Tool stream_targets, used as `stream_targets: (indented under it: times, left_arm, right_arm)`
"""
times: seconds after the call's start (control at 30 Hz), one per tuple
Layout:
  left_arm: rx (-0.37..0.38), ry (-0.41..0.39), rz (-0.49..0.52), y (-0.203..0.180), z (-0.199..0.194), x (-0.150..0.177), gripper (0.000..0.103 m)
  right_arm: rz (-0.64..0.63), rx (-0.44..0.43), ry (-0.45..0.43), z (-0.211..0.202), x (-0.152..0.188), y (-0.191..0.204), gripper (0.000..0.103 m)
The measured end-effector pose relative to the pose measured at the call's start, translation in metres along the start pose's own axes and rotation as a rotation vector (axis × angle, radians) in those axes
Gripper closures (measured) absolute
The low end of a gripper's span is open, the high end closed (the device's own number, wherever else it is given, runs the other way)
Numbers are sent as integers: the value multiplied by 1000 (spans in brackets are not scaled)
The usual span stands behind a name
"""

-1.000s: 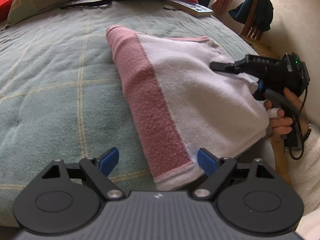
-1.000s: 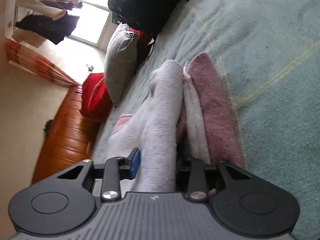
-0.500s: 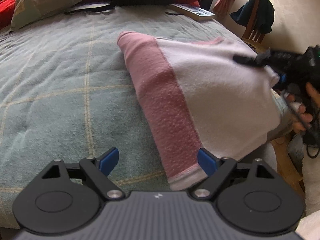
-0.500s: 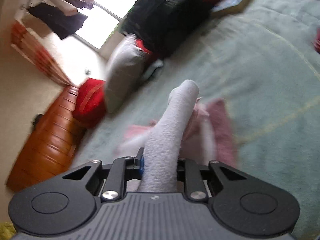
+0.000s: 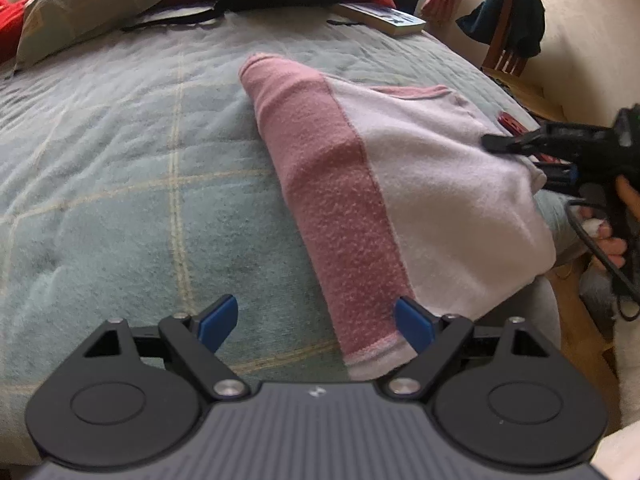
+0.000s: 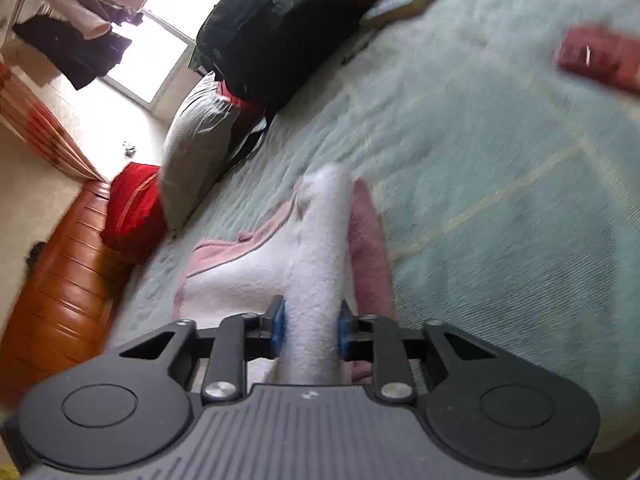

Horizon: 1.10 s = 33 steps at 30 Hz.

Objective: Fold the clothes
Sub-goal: 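Open the right gripper and lift both grippers above the bundle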

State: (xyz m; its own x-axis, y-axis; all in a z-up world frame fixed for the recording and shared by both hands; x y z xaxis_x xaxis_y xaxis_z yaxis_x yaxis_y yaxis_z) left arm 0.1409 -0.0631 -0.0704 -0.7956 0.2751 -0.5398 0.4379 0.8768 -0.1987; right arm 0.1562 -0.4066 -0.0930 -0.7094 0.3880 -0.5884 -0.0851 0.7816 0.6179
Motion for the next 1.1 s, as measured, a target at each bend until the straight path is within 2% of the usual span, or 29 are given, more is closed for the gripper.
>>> stream_targets:
  times: [0.03,0.17,0.27,0.3,0.4,0.47,0.57,0.6,0.77,0.83,0.93,1.0,1.1]
  left_arm:
    - [-1,0,4,0,-1,-1,17]
    - [-7,-17,34,4,-8,-23,17]
    - [-12,-29,57,7,-14,-40,17]
    - [-14,-33,64,8,-16,-45,17]
    - [-19,-45,87,11,-22,-61,17]
    - [-5,-53,105,8,-24,-69,17]
    - [52,-59,138,-6,-20,-81,17]
    - [80,-60,150,-13,-17,-85,17]
    - [219,-38,176,-42,16,-116,17]
    - [235,2,156,-44,42,-124,17]
    - [209,81,87,-33,83,-124,15]
    - [218,67,66,-31,84,-123,11]
    - [220,75,85,-36,67,-129,11]
  right_arm:
    - [-48,18,-8,-2,1,9,48]
    - [-242,91,-41,-10,6,46,44]
    - [-388,146,-65,-17,10,73,25]
    - [-436,164,-74,-19,11,83,23]
    - [-577,225,-89,-22,16,107,23]
    - [-638,312,-36,-1,29,103,23]
    - [-621,393,13,5,46,76,20]
    - [-594,408,24,4,50,65,11]
    - [-376,327,18,-10,47,31,8]
    - [-404,335,12,-12,51,34,8]
    - [-403,334,8,-14,53,35,8]
    - [-404,334,2,-16,52,34,9]
    - [-458,336,-34,-26,46,46,9]
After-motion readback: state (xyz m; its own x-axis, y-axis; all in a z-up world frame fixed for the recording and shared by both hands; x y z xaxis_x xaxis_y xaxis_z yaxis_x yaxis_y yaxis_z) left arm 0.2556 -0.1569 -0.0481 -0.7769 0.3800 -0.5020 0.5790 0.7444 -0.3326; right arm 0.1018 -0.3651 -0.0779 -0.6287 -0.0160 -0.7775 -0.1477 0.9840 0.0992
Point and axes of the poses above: each gripper's, at about its wrist camera, not at the fingertips, and z roughly the way its jaws point, y to its left, x to its underside, the point moved 2 cm from there along z, roughly the way its jaws point, and after that the axes turned 2 degrees about -z, right-handed, at the moved point
